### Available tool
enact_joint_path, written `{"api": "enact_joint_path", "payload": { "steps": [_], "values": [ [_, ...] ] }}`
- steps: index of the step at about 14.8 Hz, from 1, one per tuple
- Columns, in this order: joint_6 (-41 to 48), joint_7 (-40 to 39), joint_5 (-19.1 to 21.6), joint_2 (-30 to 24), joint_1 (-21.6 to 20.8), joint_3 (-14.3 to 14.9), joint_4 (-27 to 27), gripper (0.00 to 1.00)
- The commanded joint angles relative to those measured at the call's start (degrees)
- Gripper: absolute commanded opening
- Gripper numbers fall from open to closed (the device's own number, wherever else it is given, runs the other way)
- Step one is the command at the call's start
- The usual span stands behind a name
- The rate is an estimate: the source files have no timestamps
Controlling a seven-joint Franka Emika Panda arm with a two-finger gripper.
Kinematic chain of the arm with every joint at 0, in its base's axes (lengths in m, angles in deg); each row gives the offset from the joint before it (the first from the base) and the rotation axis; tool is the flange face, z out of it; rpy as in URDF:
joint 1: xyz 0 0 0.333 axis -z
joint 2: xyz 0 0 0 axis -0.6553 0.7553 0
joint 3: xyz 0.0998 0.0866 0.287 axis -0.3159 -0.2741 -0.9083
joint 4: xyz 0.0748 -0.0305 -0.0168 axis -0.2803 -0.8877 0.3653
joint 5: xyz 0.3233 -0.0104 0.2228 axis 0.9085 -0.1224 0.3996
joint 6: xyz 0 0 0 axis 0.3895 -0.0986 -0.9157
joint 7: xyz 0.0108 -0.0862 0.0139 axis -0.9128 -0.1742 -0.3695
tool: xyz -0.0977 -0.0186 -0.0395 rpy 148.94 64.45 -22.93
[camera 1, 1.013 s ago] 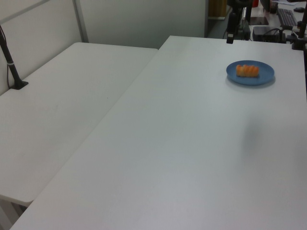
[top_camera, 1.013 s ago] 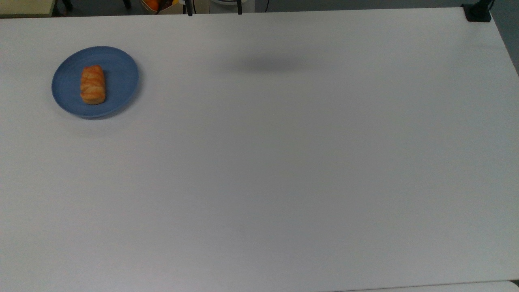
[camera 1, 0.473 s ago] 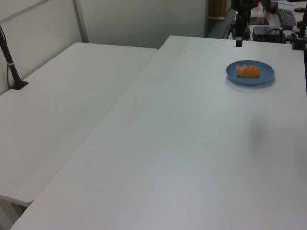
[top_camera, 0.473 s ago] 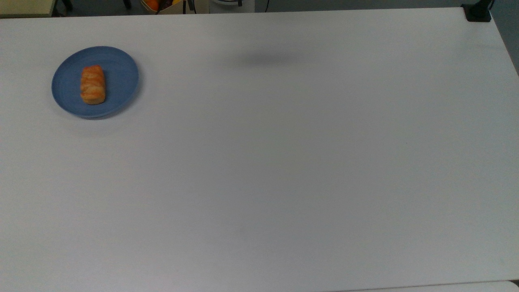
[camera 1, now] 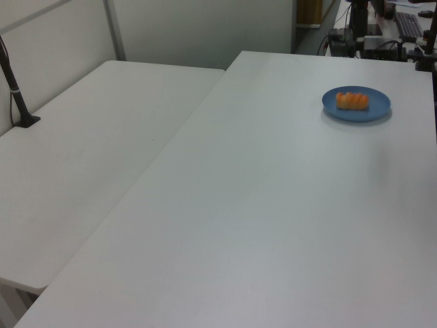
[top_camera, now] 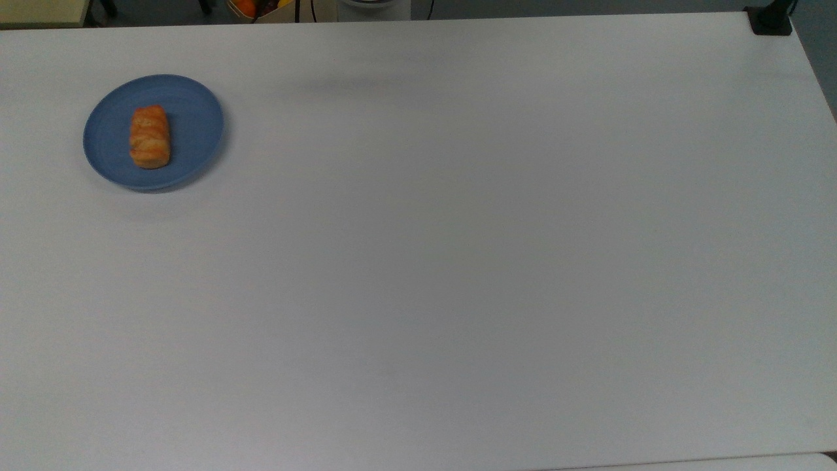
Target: Put the bread on the table
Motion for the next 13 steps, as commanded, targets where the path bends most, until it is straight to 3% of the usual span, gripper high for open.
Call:
{"api": "enact_joint_path", "payload": {
  "steps": [1, 4, 7, 13],
  "values": [
    [-5.0, -5.1, -1.7, 3.5, 1.3, 5.9, 0.0, 1.00],
    [-12.1, -5.0, -1.5, 7.1, 2.5, 8.7, -3.1, 1.00],
    [-20.4, -5.4, -1.4, 8.8, 4.5, 9.1, -8.3, 1.00],
    [-32.2, -7.8, -0.3, 14.6, 7.3, 9.2, -12.5, 1.00]
  ]
}}
